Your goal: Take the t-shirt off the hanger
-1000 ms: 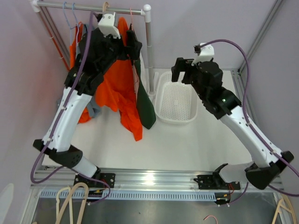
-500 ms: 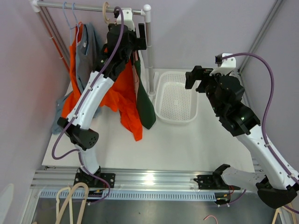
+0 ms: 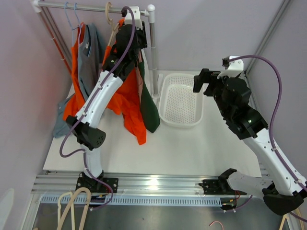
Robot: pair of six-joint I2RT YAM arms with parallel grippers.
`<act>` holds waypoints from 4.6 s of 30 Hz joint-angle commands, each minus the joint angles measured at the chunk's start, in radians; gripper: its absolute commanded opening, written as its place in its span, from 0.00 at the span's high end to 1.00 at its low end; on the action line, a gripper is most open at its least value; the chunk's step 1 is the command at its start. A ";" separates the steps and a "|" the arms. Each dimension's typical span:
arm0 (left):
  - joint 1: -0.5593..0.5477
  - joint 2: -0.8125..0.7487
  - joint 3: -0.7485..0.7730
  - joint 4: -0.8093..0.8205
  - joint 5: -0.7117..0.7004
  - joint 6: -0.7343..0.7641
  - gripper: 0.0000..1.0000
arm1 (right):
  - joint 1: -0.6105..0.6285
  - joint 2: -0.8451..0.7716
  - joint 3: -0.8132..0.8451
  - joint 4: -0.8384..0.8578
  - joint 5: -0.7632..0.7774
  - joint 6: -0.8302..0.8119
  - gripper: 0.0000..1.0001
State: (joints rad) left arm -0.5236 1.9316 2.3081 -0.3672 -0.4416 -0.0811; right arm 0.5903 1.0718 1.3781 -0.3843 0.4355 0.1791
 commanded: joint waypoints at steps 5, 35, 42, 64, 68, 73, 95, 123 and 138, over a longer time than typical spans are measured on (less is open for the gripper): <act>-0.009 0.024 0.051 0.054 0.007 0.029 0.92 | -0.029 -0.035 -0.004 0.002 -0.035 -0.004 0.00; -0.026 -0.390 -0.392 0.470 -0.083 0.178 0.99 | -0.035 -0.042 -0.048 -0.011 -0.127 0.025 0.00; -0.093 -0.548 -0.547 0.535 -0.084 0.202 0.99 | -0.012 -0.033 -0.070 0.013 -0.306 -0.018 0.01; -0.262 -0.327 -0.401 0.640 -0.925 0.428 0.99 | 0.514 0.033 -0.246 0.436 -0.281 -0.109 0.10; -0.288 -0.345 -0.424 0.640 -0.928 0.428 0.99 | 0.516 0.094 -0.231 0.484 -0.254 -0.133 0.12; -0.297 -0.376 -0.444 0.646 -0.927 0.423 0.99 | 0.513 0.192 -0.189 0.475 -0.251 -0.135 0.39; -0.248 -0.049 -0.115 0.815 -0.849 0.704 0.99 | 0.924 -0.098 -0.557 0.372 0.146 0.034 1.00; -0.789 -0.713 -0.515 -0.292 -0.741 -0.205 0.99 | 0.240 0.241 -0.043 0.450 -0.288 -0.046 1.00; -0.693 -1.003 -0.914 -0.070 -0.736 -0.178 0.99 | 0.118 0.668 0.953 0.454 -0.176 -0.337 1.00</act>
State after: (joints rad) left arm -1.2667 0.9646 1.4174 -0.4629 -1.2503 -0.1860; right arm 0.7261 1.6562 2.2223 -0.0662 0.1921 -0.0380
